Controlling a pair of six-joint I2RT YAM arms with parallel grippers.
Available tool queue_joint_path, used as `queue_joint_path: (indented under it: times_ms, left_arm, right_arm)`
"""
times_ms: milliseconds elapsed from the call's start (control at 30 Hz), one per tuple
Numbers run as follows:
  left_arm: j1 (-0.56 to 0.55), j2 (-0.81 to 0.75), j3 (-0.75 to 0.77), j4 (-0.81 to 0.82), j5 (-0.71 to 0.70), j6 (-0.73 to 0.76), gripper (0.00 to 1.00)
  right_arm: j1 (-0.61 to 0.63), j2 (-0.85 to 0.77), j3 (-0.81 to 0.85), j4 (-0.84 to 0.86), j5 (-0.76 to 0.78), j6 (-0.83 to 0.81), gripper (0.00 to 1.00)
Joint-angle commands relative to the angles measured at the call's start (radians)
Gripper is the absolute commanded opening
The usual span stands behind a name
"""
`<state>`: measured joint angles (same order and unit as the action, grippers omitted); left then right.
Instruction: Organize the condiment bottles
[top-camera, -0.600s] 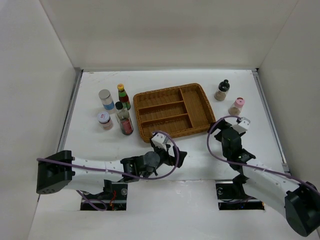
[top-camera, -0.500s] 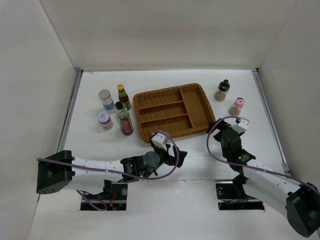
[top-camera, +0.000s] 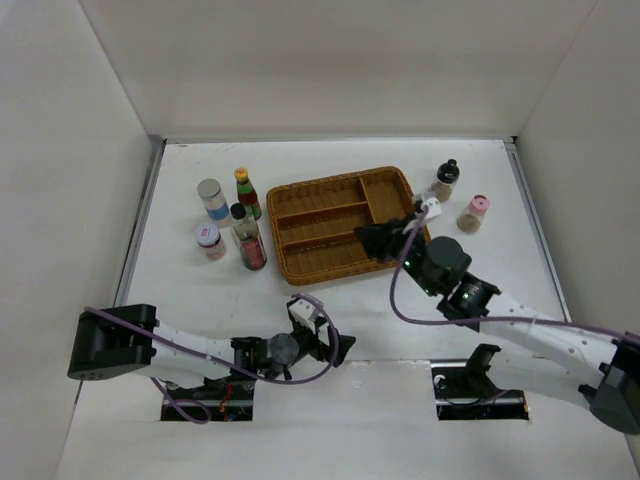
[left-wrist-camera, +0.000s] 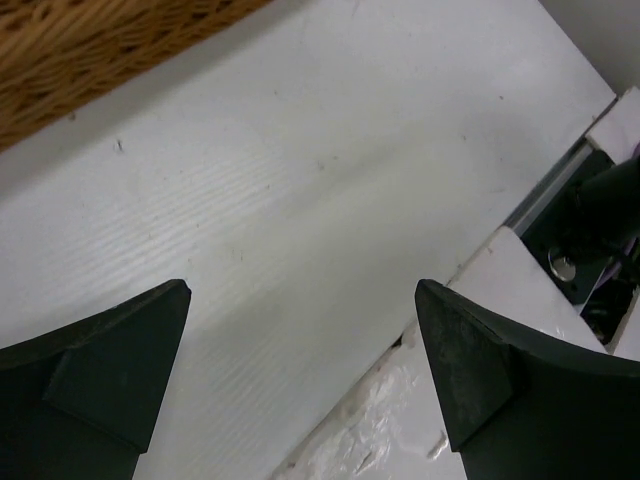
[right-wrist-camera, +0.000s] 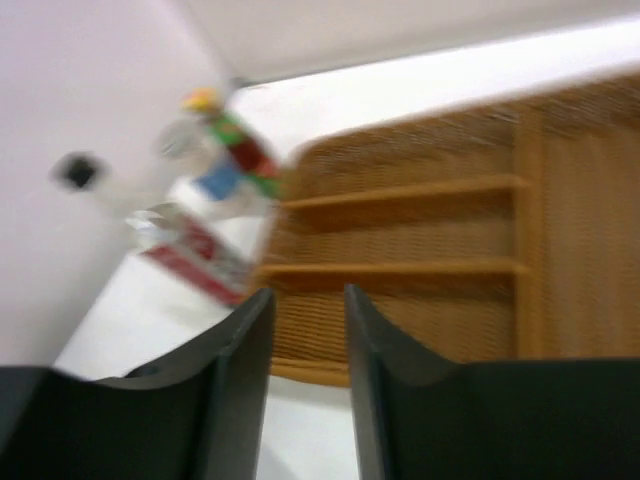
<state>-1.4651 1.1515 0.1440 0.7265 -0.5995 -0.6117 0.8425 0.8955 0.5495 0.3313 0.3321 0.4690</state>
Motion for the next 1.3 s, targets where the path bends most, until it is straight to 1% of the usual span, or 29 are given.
queue_joint_path:
  times_ms: [0, 67, 100, 167, 300, 433, 567, 667, 800, 967, 1067, 1200, 1267]
  left_arm:
    - [-0.042, -0.045, -0.041, 0.148, -0.023, -0.029, 1.00]
    - [-0.063, -0.050, -0.064, 0.152, -0.028, -0.049, 1.00]
    - [-0.070, -0.050, -0.073, 0.152, -0.022, -0.059, 1.00]
    - [-0.079, -0.045, -0.089, 0.152, -0.013, -0.069, 1.00]
    - [-0.096, -0.041, -0.096, 0.143, -0.023, -0.094, 1.00]
    - [-0.096, 0.037, -0.066, 0.126, -0.013, -0.144, 1.00]
    - [-0.106, 0.158, -0.040, 0.155, -0.006, -0.169, 1.00]
    - [-0.110, 0.198, -0.041, 0.203, 0.020, -0.178, 1.00]
    - [-0.110, 0.188, -0.078, 0.251, 0.020, -0.186, 1.00]
    - [-0.114, 0.154, -0.112, 0.248, -0.014, -0.226, 1.00]
    - [-0.114, 0.154, -0.116, 0.251, -0.023, -0.232, 1.00]
    - [-0.114, 0.172, -0.112, 0.255, -0.020, -0.232, 1.00]
    - [-0.114, 0.174, -0.110, 0.255, -0.019, -0.232, 1.00]
  right_arm:
    - [0.046, 0.164, 0.177, 0.049, -0.260, -0.085, 0.39]
    - [0.060, 0.259, 0.265, 0.031, -0.304, -0.137, 0.48]
    - [0.060, 0.323, 0.326, 0.026, -0.324, -0.165, 0.54]
    - [0.060, 0.416, 0.416, 0.011, -0.349, -0.193, 0.63]
    - [0.062, 0.597, 0.611, -0.043, -0.445, -0.239, 0.79]
    - [0.074, 0.761, 0.783, -0.104, -0.493, -0.289, 0.86]
    - [0.089, 0.894, 0.934, -0.175, -0.495, -0.320, 0.87]
    - [0.102, 0.971, 1.009, -0.192, -0.489, -0.328, 0.87]
    - [0.112, 1.046, 1.090, -0.187, -0.493, -0.336, 0.87]
    - [0.126, 1.131, 1.185, -0.181, -0.484, -0.336, 0.85]
    - [0.135, 1.177, 1.228, -0.160, -0.472, -0.328, 0.80]
    - [0.155, 1.195, 1.238, -0.088, -0.417, -0.325, 0.72]
    - [0.164, 1.192, 1.235, -0.046, -0.387, -0.325, 0.58]
